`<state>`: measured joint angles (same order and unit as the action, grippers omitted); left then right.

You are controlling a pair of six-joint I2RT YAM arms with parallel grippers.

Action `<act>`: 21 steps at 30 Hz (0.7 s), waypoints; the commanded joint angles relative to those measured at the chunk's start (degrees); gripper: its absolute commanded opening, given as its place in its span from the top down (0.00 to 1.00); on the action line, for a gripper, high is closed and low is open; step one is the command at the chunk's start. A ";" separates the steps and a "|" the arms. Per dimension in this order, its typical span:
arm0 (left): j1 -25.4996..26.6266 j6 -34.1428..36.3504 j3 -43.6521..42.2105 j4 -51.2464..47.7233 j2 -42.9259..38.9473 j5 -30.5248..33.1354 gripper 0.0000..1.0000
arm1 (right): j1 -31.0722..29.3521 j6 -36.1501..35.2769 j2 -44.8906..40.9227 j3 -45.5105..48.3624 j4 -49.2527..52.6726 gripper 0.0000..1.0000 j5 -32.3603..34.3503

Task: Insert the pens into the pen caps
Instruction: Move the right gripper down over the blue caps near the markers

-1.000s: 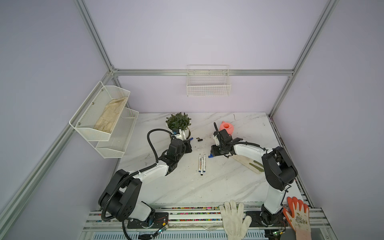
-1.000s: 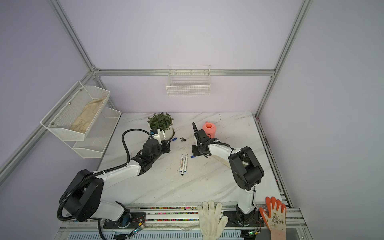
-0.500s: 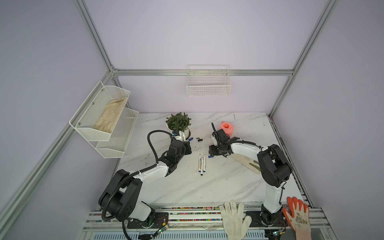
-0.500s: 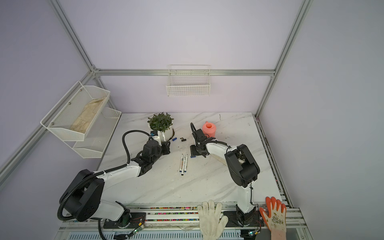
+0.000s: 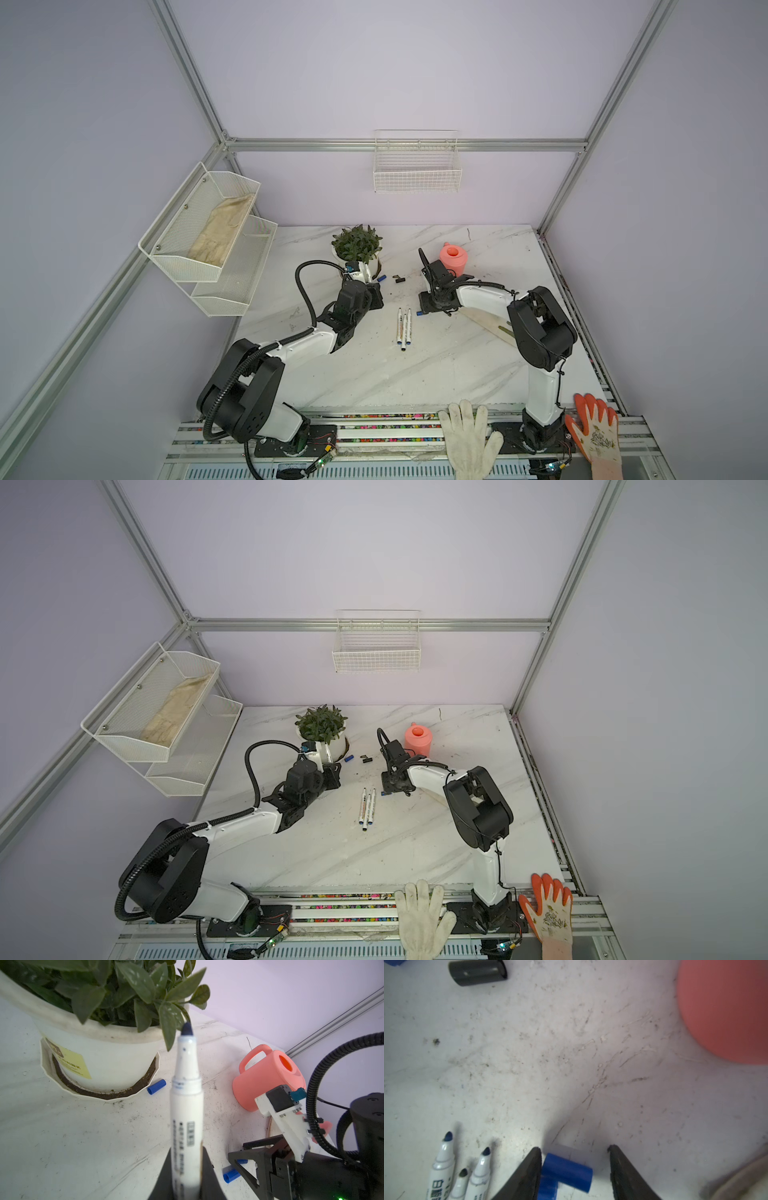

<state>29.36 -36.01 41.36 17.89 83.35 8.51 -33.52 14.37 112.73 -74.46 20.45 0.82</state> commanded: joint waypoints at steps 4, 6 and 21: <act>0.15 -0.62 -1.12 1.44 0.57 -1.48 1.00 | -0.15 2.13 -0.07 -0.06 3.01 0.46 3.21; 0.19 -0.90 -1.07 1.44 0.67 -1.66 1.00 | 0.07 2.32 0.28 -0.78 3.16 0.46 2.76; 1.13 -1.27 -1.11 1.45 1.18 -1.35 1.00 | 6.22 1.10 -1.17 -2.73 3.20 0.47 -3.25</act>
<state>30.20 -36.49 41.36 17.89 84.47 7.46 -27.55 16.10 112.73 -76.42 22.13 -0.84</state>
